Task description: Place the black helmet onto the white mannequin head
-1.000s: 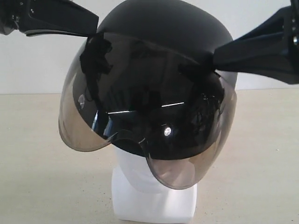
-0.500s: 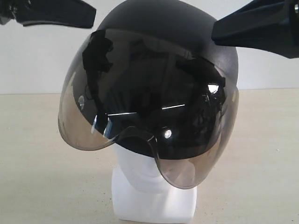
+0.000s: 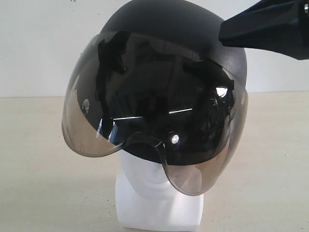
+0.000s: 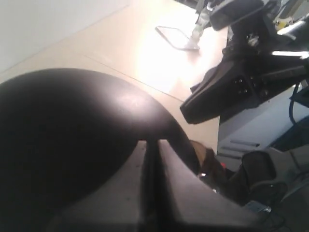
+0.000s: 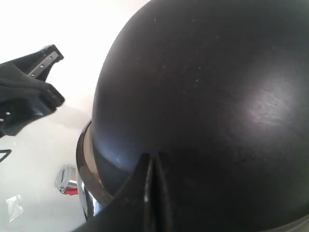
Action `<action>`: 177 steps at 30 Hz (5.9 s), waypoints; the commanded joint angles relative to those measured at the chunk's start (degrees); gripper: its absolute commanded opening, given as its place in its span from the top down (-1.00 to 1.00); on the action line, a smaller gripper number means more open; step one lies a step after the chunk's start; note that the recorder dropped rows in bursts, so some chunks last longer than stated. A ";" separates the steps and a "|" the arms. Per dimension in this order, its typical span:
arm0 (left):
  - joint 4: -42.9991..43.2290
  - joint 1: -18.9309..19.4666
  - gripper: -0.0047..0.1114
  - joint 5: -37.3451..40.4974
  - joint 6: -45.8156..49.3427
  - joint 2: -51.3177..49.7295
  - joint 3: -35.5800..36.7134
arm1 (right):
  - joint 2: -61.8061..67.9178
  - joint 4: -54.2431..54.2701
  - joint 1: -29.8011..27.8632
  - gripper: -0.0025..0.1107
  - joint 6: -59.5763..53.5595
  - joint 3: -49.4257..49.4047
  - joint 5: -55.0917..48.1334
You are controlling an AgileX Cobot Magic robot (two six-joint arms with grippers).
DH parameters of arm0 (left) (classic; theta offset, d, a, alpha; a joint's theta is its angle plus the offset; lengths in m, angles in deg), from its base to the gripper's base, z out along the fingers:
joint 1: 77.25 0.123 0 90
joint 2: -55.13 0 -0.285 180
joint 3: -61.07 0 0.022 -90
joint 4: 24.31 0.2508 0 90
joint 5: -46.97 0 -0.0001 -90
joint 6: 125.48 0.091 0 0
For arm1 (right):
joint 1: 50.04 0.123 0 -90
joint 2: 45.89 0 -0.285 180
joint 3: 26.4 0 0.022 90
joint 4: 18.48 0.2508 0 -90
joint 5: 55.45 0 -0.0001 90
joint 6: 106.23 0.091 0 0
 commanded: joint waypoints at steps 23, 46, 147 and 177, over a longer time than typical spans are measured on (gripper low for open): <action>18.30 -2.15 0.84 0.29 -7.92 -2.34 4.53 | 0.00 -1.33 0.13 0.96 1.07 0.48 -3.88; 20.48 -2.15 0.84 0.29 -7.20 -1.99 9.06 | 0.00 -4.93 0.13 0.96 3.72 -3.95 -5.96; 14.66 6.31 0.84 -7.16 -10.95 12.00 17.32 | 0.66 -13.10 0.13 0.96 8.70 -3.43 10.98; 11.05 9.29 0.84 -6.20 -10.95 12.10 17.32 | 5.18 -12.83 0.13 0.96 10.31 0.11 8.10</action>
